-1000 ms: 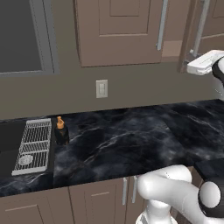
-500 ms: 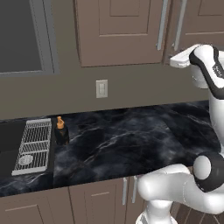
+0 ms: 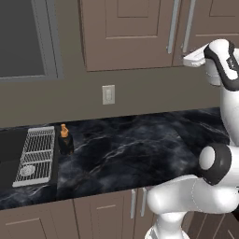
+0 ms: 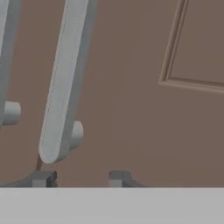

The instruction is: Open the cabinet. Pick the soap dispenser and place it next to the sink. Then close the cabinet.

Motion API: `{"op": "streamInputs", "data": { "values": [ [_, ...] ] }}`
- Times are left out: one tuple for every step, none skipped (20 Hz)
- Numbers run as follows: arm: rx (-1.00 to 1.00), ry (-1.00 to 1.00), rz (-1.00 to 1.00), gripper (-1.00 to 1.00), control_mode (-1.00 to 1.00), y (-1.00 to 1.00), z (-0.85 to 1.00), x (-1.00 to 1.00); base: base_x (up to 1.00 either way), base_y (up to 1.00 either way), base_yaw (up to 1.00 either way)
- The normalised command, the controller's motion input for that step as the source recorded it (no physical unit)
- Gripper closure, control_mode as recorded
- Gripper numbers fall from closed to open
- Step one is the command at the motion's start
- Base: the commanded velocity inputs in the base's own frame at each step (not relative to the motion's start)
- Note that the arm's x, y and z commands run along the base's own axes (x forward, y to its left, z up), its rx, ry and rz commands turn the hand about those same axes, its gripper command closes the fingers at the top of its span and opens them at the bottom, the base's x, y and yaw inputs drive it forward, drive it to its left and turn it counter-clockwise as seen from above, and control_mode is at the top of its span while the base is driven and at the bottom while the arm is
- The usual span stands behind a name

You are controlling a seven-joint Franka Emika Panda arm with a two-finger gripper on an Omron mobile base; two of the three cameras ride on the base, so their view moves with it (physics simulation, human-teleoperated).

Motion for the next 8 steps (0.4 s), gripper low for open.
{"op": "streamInputs", "data": {
  "values": [
    [-0.04, 0.0, 0.0, -1.0, -1.0, 0.06, 0.0, 1.0, 0.0, 0.0, 0.0],
    [-0.05, 0.0, 0.0, -1.0, -1.0, 0.1, 0.0, 1.0, 0.0, 0.0, 0.0],
    [-0.05, 0.0, 0.0, -1.0, -1.0, 0.14, 0.0, 1.0, 0.0, 0.0, 0.0],
    [-0.07, 0.0, 0.0, -1.0, -1.0, 0.16, 0.0, 1.0, 0.0, 0.0, 0.0],
    [-0.07, 0.0, 0.0, -1.0, -1.0, 0.19, 0.0, 1.0, 0.0, 0.0, 0.0],
    [-0.06, 0.0, 0.0, -1.0, -1.0, 0.19, 0.0, 1.0, 0.0, 0.0, 0.0],
    [-0.06, 0.0, 0.0, -1.0, -1.0, 0.21, 0.0, 1.0, 0.0, 0.0, 0.0],
    [-0.06, 0.0, 0.0, -1.0, -1.0, 0.24, 0.0, 0.94, 0.0, 0.0, 0.0]
  ]
}}
